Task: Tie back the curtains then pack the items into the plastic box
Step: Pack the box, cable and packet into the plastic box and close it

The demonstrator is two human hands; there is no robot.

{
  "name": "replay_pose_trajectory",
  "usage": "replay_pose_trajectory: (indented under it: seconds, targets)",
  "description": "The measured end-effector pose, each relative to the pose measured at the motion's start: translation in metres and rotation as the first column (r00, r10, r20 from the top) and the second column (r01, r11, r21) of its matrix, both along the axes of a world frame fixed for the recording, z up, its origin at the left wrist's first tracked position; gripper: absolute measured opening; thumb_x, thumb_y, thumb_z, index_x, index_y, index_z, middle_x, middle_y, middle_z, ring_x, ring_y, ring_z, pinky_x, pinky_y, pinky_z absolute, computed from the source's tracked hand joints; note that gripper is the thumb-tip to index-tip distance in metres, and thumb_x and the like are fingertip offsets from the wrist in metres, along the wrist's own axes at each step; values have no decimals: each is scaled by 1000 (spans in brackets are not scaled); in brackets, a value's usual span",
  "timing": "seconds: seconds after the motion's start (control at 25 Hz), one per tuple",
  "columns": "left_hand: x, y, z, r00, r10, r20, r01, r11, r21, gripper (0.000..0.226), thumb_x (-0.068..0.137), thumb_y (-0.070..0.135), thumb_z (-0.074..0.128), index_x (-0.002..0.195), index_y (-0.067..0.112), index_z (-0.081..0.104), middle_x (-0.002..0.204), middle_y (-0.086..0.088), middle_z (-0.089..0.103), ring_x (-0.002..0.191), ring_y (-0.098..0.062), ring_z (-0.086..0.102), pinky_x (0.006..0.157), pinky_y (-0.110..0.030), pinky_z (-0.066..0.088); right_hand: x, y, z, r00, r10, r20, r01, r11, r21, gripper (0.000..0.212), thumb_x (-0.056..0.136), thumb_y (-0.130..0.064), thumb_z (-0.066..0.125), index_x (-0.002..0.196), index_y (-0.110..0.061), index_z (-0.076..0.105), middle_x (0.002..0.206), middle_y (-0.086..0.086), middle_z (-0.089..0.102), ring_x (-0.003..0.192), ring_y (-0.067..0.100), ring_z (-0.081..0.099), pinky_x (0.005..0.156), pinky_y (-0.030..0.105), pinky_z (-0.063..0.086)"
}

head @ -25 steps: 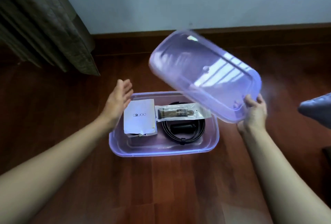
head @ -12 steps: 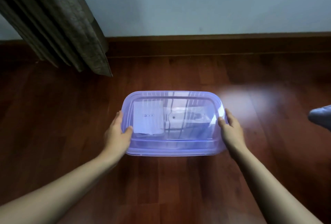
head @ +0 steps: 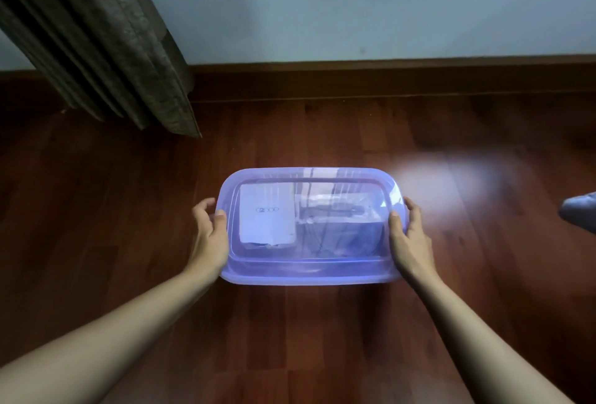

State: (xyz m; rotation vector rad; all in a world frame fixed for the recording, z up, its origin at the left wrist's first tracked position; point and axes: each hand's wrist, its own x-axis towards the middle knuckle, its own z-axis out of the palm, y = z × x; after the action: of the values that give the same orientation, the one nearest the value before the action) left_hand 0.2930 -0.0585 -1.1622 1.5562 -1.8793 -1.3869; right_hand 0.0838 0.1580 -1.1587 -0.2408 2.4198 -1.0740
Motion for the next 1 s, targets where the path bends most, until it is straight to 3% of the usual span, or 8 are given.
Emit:
replay_pose_trajectory:
  seconds: [0.12, 0.32, 0.48, 0.56, 0.64, 0.72, 0.84, 1.0]
  targets:
    - [1, -4, -3, 994, -106, -12, 105, 994, -24, 49, 99, 35, 30, 147, 31, 20, 150, 4, 34, 135, -22, 35, 106, -28, 25, 1, -2, 2, 999, 17, -33, -15, 998, 56, 53, 94, -47, 34, 145, -43, 20, 131, 20, 56, 120, 46, 48, 105, 46, 33]
    - [1, -2, -7, 986, -120, 117, 132, 986, -106, 65, 83, 46, 18, 147, 36, 19, 149, -5, 39, 130, -36, 41, 106, -38, 32, 3, 0, 1, 995, 5, -104, 3, 997, 75, 58, 87, -52, 33, 144, -44, 24, 130, 19, 58, 119, 46, 49, 103, 44, 33]
    - [2, -10, -9, 974, -129, 184, 144, 987, -65, 59, 89, 47, 23, 147, 37, 18, 151, -3, 36, 135, -35, 36, 111, -40, 26, -1, -2, -5, 997, -70, 30, 69, 997, 18, 73, 82, -60, 40, 147, -36, 20, 145, 5, 46, 129, 41, 42, 108, 42, 29]
    - [2, -11, -12, 973, -57, 224, 60, 998, -7, 48, 97, 43, 26, 144, 32, 32, 146, -5, 43, 133, -36, 37, 112, -43, 27, -3, -3, -7, 983, -141, 120, 145, 989, -29, 65, 84, -62, 44, 137, -24, 42, 136, 12, 53, 124, 37, 47, 100, 41, 36]
    - [3, -15, -13, 974, 36, 223, -55, 995, 80, 49, 95, 51, 27, 127, 26, 55, 131, -8, 57, 123, -35, 48, 107, -44, 37, -4, -4, -10, 980, -149, 130, 157, 986, -56, 70, 73, -76, 42, 109, -19, 61, 111, 14, 66, 105, 34, 58, 85, 38, 43]
    - [14, -22, -11, 974, 99, 203, -131, 980, 150, 59, 88, 64, 25, 119, 28, 60, 122, -6, 62, 115, -32, 56, 102, -44, 42, -4, -9, -16, 985, -118, 122, 128, 989, -71, 83, 60, -90, 40, 97, -20, 63, 96, 11, 69, 94, 34, 63, 82, 40, 49]
    - [44, -34, -7, 965, 182, 186, -203, 974, 99, 61, 89, 65, 22, 121, 27, 57, 124, -7, 61, 115, -32, 56, 101, -46, 43, 8, -40, -11, 995, -24, 94, 31, 996, -84, 69, 64, -84, 44, 85, -22, 63, 80, 1, 67, 84, 31, 64, 80, 41, 51]
    - [96, -75, 4, 892, 287, 349, -294, 955, -32, 65, 94, 58, 16, 109, 12, 61, 109, -17, 65, 101, -38, 61, 92, -48, 49, 36, -106, -7, 988, 133, 82, -125, 987, -100, 81, 63, -87, 43, 105, -20, 63, 97, 8, 71, 97, 33, 63, 88, 43, 51]
